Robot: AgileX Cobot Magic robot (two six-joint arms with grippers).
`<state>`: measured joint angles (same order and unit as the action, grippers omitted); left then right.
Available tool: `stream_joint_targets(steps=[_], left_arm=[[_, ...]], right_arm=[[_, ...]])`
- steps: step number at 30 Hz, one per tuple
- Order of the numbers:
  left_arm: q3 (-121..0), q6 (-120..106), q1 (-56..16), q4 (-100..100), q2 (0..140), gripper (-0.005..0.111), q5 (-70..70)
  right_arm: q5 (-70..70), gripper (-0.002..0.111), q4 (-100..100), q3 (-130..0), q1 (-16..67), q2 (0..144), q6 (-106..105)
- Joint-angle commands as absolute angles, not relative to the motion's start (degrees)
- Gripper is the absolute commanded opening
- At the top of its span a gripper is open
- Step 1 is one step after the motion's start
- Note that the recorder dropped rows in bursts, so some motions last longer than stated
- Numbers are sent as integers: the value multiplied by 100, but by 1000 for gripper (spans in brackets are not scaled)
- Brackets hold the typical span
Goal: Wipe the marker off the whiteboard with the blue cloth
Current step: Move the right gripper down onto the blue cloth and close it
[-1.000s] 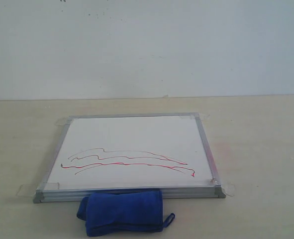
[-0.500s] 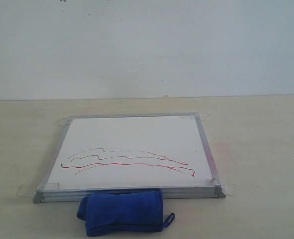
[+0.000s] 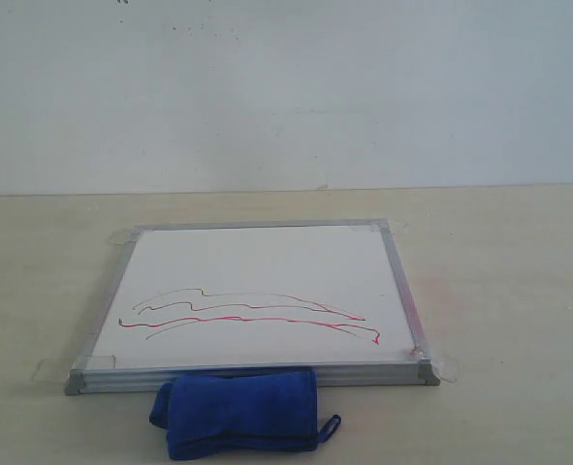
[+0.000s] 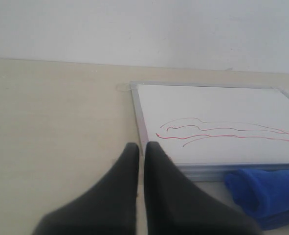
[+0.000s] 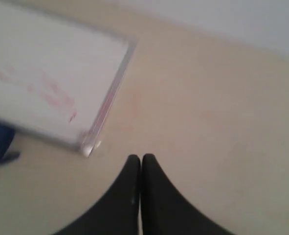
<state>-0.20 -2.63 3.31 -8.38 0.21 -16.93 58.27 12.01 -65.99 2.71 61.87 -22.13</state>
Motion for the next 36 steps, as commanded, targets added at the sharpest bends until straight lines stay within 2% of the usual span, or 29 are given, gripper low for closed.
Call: stream_joint_targets(steps=[1, 4, 6, 10, 14, 16, 18, 23, 31, 36], left_arm=[[0, -258, 345, -806, 0, 4, -1689], [0, -258, 345, -806, 0, 4, -1689], [0, -258, 345, -806, 0, 4, -1689], [0, -258, 345, -806, 0, 4, -1689], [0, -258, 345, -806, 0, 4, -1689], [0, -258, 345, -806, 0, 4, -1689], [0, -258, 345, -806, 0, 4, -1689], [0, -258, 345, -806, 0, 4, -1689], [0, -258, 345, -806, 0, 4, -1689], [0, -258, 345, -806, 0, 4, -1689]], right_arm=[[6996, 0, 1477, -6587, 272, 7437, -2244], [6996, 0, 1487, -6440, 523, 8151, -2268], [6580, 0, 1487, -6296, 1002, 8656, -2684], [5206, 0, 1487, -6179, 2508, 9279, -4024], [2847, 0, 1487, -6189, 4124, 9581, -3890], [1605, 0, 1487, -6197, 4600, 9656, -3274], [1140, 0, 1475, -6307, 4793, 9663, -3135], [2459, 0, 957, -6977, 4780, 9679, -3846], [6187, 0, -99, -9079, 4780, 10706, -4123], [6972, 0, -338, -9880, 4791, 11605, -4158]])
